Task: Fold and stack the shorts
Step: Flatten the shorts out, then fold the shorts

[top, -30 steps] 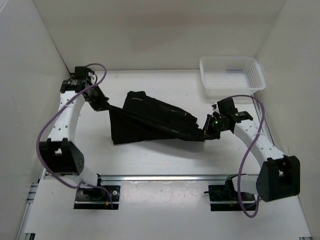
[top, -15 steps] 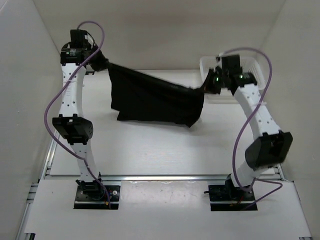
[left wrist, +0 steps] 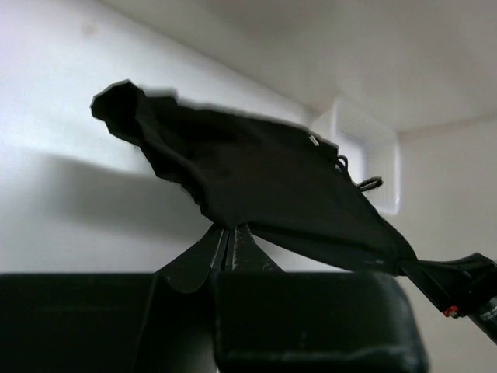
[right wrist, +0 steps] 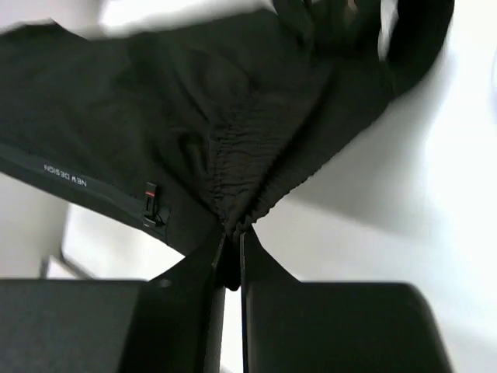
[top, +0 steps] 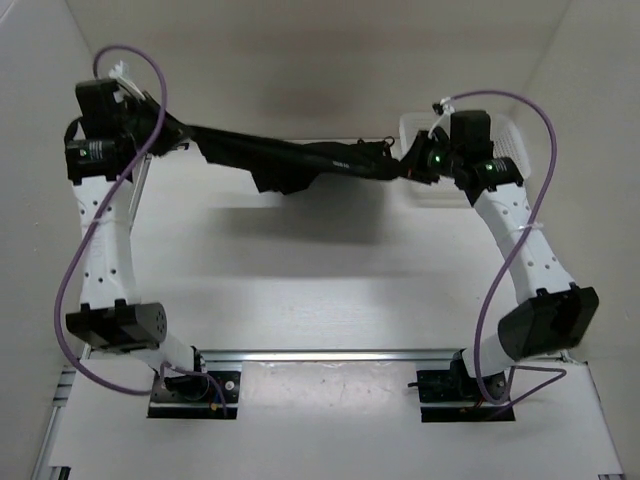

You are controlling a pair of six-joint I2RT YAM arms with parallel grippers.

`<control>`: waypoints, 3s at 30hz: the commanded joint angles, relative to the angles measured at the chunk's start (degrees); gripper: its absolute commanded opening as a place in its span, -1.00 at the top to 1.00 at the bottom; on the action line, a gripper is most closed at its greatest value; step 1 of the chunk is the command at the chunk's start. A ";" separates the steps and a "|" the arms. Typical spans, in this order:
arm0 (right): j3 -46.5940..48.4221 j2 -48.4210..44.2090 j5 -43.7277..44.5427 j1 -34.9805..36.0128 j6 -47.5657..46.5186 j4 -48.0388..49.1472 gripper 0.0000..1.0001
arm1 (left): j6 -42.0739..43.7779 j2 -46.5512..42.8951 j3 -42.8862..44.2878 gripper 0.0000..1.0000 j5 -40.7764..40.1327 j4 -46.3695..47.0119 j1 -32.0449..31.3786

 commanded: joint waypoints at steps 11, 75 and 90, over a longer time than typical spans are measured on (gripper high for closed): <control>-51.48 -19.61 -1.30 1.84 -1.84 2.80 -0.44 | 2.29 -23.92 -69.70 -0.62 -3.70 4.16 1.54; -52.63 -25.59 8.55 -0.97 3.36 -2.65 1.00 | -10.36 -16.98 -58.54 0.79 -13.98 1.09 -8.21; -58.89 -50.46 4.59 -0.45 10.82 -17.84 1.00 | -12.47 -37.45 -66.64 0.79 -16.08 -8.75 -8.21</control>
